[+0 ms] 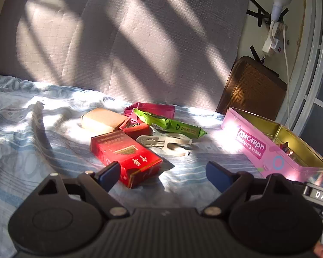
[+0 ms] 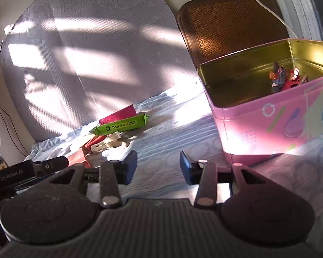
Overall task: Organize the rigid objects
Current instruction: 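Move the left tool back to the red cigarette box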
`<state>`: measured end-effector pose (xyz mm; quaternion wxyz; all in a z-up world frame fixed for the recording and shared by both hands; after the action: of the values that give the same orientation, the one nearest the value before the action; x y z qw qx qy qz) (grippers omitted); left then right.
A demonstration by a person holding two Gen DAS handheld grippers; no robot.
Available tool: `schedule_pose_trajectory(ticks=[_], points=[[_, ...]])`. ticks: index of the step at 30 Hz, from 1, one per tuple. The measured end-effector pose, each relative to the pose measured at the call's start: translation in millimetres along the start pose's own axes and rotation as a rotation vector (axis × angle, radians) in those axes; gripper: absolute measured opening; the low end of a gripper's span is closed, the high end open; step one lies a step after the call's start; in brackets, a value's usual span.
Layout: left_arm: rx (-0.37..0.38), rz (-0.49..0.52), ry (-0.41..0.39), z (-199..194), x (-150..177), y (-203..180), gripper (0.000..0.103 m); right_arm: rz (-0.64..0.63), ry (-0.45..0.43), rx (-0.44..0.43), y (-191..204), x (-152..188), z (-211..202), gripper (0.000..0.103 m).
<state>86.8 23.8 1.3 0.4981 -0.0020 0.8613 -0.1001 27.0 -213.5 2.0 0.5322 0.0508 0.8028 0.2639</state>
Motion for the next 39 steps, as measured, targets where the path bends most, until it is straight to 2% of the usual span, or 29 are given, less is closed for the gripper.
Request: schedule_pose_trajectory(ticks=[12, 30, 33, 36, 39], points=[[-0.006, 0.018, 0.005, 0, 0, -3, 0.092, 0.007, 0.005, -0.030, 2, 0, 3, 0.050], [-0.004, 0.016, 0.005, 0, 1, -1, 0.095, 0.008, 0.013, -0.026, 2, 1, 4, 0.051], [-0.006, 0.001, -0.001, -2, -2, 3, 0.095, -0.021, 0.053, -0.005, 7, 2, 11, 0.051], [-0.040, -0.026, -0.033, -9, -7, 15, 0.095, -0.079, 0.113, -0.005, 17, 4, 23, 0.051], [-0.073, -0.103, -0.067, -16, -16, 38, 0.095, -0.129, 0.159, -0.035, 32, 3, 37, 0.051]])
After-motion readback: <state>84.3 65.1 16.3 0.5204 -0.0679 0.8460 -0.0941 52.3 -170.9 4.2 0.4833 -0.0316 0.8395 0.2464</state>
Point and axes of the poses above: each gripper's, at about its wrist camera, not at the fingertips, and z roughly the way its jaws point, y to its left, x to its underside, the point moved 2 cm from there along z, roughly the way its jaws point, and after that the axes turned 13 degrees about -x, right-handed, at the moved point
